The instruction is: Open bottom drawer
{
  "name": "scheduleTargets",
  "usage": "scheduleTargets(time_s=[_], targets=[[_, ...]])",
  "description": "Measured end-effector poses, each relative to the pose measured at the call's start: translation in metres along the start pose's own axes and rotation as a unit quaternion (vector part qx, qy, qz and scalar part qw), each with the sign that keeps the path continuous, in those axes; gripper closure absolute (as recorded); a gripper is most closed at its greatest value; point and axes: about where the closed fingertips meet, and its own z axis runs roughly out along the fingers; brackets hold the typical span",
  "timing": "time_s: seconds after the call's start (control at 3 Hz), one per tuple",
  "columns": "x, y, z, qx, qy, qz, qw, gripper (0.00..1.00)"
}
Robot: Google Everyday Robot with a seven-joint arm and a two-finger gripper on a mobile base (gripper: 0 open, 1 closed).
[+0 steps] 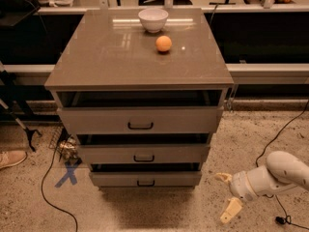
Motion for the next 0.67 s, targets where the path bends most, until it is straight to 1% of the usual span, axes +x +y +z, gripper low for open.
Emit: scheduleTargets(time_s=[0.33, 0.67], targets=[[0.0, 0.0, 0.0, 0.0, 0.0, 0.0, 1.0, 0.0], [0.011, -0.018, 0.028, 0.016, 0.026, -0.03, 0.9991, 0.0]])
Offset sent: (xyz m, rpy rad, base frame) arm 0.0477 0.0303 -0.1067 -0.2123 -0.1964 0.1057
